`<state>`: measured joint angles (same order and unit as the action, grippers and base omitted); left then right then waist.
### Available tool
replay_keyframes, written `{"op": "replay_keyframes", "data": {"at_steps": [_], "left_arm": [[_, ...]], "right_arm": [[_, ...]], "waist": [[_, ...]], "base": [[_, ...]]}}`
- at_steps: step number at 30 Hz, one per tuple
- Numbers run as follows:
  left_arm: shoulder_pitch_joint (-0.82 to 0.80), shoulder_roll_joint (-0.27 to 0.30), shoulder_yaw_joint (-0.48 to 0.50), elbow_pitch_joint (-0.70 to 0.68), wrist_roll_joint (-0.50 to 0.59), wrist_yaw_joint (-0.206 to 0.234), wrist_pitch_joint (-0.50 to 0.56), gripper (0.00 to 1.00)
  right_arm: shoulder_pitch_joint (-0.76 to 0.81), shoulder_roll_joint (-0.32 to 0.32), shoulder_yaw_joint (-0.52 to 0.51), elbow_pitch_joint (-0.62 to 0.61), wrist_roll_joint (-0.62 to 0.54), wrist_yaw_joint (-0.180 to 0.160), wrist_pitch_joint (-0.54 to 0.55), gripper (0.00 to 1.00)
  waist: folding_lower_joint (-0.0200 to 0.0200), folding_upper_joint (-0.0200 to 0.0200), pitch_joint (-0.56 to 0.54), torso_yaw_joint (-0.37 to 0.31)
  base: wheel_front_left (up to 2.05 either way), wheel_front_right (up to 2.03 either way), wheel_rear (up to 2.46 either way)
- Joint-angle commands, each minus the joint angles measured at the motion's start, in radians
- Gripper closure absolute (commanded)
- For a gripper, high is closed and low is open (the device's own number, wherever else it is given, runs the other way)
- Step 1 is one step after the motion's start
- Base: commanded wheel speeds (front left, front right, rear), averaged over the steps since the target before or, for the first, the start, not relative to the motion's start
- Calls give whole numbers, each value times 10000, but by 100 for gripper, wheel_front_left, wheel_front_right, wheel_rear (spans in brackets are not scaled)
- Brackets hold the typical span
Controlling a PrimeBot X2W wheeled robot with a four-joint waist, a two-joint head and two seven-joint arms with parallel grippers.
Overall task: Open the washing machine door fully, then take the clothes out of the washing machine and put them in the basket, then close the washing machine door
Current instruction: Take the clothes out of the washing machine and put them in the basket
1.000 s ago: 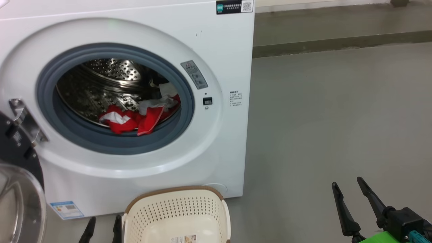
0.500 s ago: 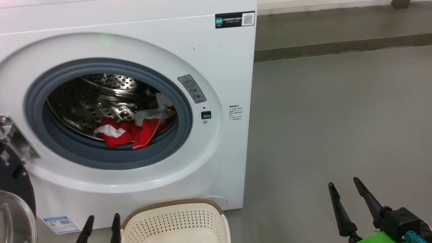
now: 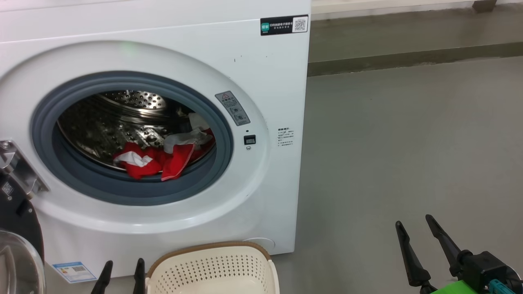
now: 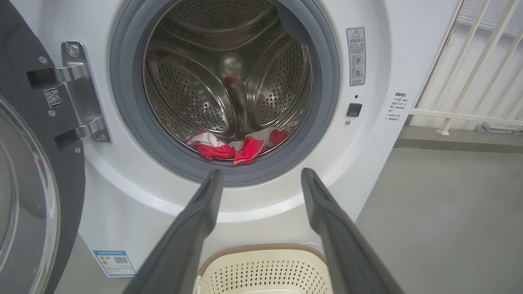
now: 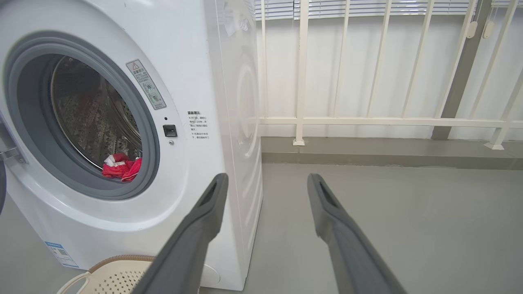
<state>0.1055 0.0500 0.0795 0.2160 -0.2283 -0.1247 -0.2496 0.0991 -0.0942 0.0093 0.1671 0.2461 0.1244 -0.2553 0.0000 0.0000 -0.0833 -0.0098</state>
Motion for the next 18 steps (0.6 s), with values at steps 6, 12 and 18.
{"op": "replay_keyframes", "data": {"at_steps": [6,12,18], "left_arm": [[-326,66,379,-439,198,-57,-122,0],[-612,39,268,-326,169,-21,-122,0],[-1156,22,244,-124,171,235,-122,0]], "right_arm": [[-366,-128,189,-255,36,63,-65,0],[-471,-123,209,-253,21,63,-65,0],[-590,-137,294,-282,47,63,-65,0]], "waist": [[0,0,145,84],[0,0,329,125],[0,0,618,177]], "base": [[0,0,0],[0,0,0],[0,0,0]]}}
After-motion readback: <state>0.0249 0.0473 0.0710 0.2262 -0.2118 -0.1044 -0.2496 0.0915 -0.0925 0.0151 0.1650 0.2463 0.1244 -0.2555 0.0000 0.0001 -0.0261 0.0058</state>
